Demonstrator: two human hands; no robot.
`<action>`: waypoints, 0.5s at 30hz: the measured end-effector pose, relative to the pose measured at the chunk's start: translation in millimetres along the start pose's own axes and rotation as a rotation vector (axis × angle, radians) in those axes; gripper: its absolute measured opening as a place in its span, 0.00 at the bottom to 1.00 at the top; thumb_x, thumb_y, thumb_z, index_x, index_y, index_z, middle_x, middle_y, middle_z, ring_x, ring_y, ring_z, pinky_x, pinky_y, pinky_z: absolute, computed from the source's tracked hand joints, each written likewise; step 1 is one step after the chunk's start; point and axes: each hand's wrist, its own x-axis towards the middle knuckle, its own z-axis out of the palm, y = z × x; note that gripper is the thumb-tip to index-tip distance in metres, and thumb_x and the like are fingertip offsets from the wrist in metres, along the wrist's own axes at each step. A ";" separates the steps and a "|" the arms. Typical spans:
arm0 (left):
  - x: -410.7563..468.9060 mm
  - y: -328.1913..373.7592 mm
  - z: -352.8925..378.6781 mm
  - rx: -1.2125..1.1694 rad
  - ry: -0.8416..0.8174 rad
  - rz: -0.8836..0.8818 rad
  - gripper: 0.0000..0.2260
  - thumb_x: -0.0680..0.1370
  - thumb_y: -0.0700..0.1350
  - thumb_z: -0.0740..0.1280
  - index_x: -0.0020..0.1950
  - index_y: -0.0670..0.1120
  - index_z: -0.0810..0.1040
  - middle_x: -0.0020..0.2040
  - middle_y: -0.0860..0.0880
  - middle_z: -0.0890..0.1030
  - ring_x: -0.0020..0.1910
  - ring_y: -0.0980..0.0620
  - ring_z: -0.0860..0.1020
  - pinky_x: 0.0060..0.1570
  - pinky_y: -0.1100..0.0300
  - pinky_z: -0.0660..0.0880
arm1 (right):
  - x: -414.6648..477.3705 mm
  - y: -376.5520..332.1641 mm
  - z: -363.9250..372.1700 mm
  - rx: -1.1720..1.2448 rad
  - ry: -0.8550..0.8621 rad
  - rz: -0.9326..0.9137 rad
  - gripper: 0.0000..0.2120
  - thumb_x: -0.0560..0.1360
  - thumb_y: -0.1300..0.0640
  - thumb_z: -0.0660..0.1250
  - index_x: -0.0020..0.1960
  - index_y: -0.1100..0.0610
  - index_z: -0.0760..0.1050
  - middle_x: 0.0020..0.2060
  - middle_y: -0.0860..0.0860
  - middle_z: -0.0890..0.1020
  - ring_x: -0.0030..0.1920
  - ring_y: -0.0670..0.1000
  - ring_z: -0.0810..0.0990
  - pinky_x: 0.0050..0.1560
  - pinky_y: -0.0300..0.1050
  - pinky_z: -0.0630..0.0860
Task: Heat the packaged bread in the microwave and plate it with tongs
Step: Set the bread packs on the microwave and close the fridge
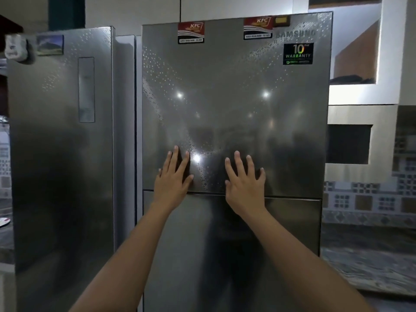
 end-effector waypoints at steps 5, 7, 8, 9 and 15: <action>2.8 -5.4 1.6 0.015 -0.005 0.016 0.30 0.80 0.56 0.57 0.77 0.56 0.44 0.78 0.52 0.38 0.77 0.50 0.40 0.70 0.41 0.63 | 0.4 -3.6 5.0 -0.010 -0.022 0.000 0.29 0.73 0.50 0.65 0.72 0.53 0.64 0.74 0.56 0.62 0.73 0.63 0.62 0.63 0.69 0.65; 2.8 -5.2 0.4 0.017 -0.013 0.019 0.30 0.79 0.55 0.57 0.77 0.55 0.44 0.78 0.52 0.39 0.77 0.50 0.41 0.69 0.41 0.64 | 0.3 -4.1 3.5 -0.015 -0.041 0.005 0.29 0.74 0.50 0.65 0.72 0.54 0.64 0.74 0.56 0.62 0.73 0.63 0.61 0.63 0.70 0.64; 2.9 -4.9 -0.4 0.017 -0.017 0.018 0.30 0.79 0.55 0.57 0.77 0.55 0.44 0.78 0.52 0.39 0.77 0.50 0.41 0.68 0.41 0.64 | 0.5 -4.1 2.2 -0.016 -0.043 0.007 0.29 0.74 0.50 0.65 0.72 0.54 0.64 0.75 0.56 0.62 0.73 0.63 0.61 0.63 0.70 0.64; 3.0 -4.5 -1.4 0.015 -0.021 0.015 0.31 0.79 0.55 0.58 0.77 0.55 0.44 0.78 0.52 0.39 0.77 0.50 0.41 0.68 0.41 0.65 | 1.0 -4.2 1.8 -0.019 -0.050 0.000 0.29 0.74 0.50 0.64 0.73 0.54 0.63 0.75 0.56 0.60 0.74 0.63 0.60 0.64 0.70 0.63; 1.0 0.8 -6.5 0.013 -0.070 0.002 0.33 0.79 0.55 0.59 0.77 0.55 0.41 0.77 0.52 0.36 0.77 0.49 0.39 0.69 0.42 0.64 | 1.3 -4.5 -6.0 -0.039 -0.096 0.005 0.31 0.72 0.49 0.67 0.72 0.53 0.64 0.74 0.57 0.62 0.72 0.64 0.62 0.62 0.70 0.65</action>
